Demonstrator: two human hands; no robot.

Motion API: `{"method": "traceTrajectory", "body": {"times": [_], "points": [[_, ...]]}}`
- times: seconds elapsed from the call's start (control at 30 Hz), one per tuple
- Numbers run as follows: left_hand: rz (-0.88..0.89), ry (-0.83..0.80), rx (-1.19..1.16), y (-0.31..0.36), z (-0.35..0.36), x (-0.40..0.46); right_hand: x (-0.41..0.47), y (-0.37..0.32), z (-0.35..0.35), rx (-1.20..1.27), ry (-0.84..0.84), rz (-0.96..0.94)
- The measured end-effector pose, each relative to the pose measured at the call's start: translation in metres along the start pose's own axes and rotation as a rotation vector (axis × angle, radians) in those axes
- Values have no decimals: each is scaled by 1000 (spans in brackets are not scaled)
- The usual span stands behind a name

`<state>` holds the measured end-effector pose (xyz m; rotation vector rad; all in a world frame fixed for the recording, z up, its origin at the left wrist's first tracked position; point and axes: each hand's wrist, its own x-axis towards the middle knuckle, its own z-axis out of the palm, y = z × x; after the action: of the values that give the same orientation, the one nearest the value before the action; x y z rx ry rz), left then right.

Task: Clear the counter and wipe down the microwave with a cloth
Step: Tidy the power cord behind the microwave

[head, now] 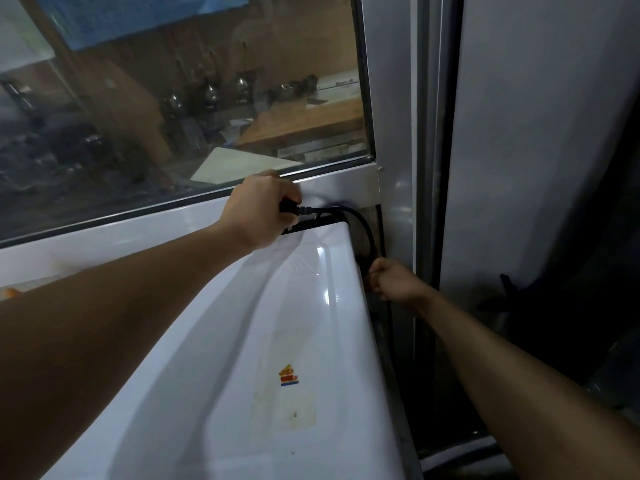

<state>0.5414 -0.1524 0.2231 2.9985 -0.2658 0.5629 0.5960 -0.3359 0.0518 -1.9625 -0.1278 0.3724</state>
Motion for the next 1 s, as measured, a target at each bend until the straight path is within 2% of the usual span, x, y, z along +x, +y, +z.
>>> {"method": "traceTrajectory", "body": {"times": [0.23, 0.67, 1.0], "points": [[-25, 1, -23, 0, -4, -3, -5, 0, -6, 22, -77, -13], [-63, 7, -87, -4, 1, -8, -9, 3, -2, 69, -78, 5], [-68, 81, -79, -9, 10, -12, -11, 7, -1, 73, -96, 10]]}}
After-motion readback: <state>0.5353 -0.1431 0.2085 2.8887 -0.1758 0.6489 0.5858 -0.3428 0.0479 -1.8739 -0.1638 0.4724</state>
